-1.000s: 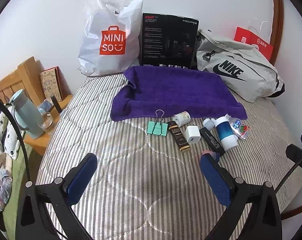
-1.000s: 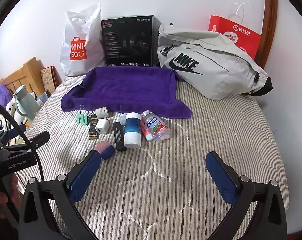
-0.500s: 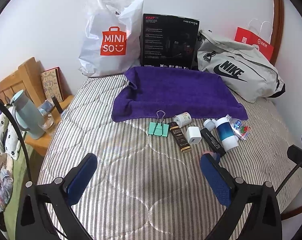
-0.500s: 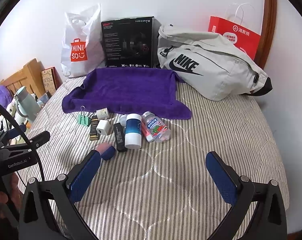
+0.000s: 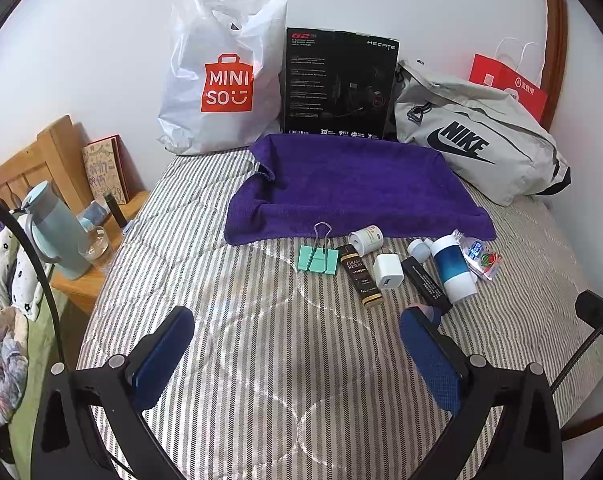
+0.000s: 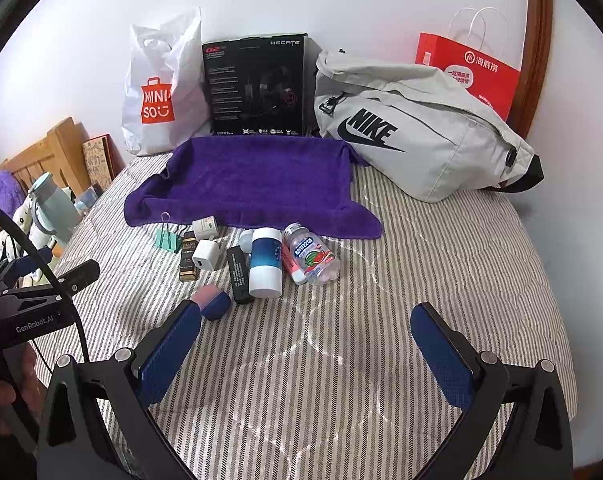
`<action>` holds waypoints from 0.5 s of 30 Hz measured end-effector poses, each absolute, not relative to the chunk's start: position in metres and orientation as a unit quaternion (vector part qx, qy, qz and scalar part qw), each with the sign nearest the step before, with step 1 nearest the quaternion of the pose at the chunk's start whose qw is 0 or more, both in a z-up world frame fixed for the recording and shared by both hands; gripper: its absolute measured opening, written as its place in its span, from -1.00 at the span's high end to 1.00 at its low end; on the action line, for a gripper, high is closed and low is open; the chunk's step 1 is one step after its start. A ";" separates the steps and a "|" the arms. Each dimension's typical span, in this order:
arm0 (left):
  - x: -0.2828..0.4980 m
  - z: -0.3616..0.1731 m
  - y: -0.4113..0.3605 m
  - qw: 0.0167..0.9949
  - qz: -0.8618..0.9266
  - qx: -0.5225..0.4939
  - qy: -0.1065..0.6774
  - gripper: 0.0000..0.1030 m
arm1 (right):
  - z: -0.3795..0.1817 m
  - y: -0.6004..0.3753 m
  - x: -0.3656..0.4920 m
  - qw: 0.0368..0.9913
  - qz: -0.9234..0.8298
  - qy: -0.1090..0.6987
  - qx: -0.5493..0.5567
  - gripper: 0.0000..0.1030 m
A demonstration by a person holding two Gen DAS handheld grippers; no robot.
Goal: Organize rigid objects
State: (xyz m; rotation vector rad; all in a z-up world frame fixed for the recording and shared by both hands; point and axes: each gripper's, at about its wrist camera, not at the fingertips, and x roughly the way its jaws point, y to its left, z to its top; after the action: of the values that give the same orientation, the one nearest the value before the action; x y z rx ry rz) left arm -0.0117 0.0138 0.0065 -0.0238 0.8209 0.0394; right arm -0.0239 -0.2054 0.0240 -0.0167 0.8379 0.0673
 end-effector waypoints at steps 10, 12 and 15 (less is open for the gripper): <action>-0.011 0.006 0.014 0.916 0.019 -0.013 0.400 -1.00 | 0.022 -0.205 -0.023 0.911 0.032 0.411 -0.010 -1.00; -0.011 0.006 0.014 0.916 0.020 -0.013 0.400 -1.00 | 0.021 -0.205 -0.022 0.911 0.032 0.412 -0.010 -0.99; -0.011 0.006 0.015 0.917 0.020 -0.013 0.399 -1.00 | 0.021 -0.204 -0.021 0.911 0.032 0.412 -0.009 -1.00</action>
State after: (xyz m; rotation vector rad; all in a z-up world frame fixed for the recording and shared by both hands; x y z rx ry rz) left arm -0.0112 0.0150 0.0060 -0.0272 0.8214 0.0421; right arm -0.0215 -0.2043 0.0212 -0.0194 0.8486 0.0666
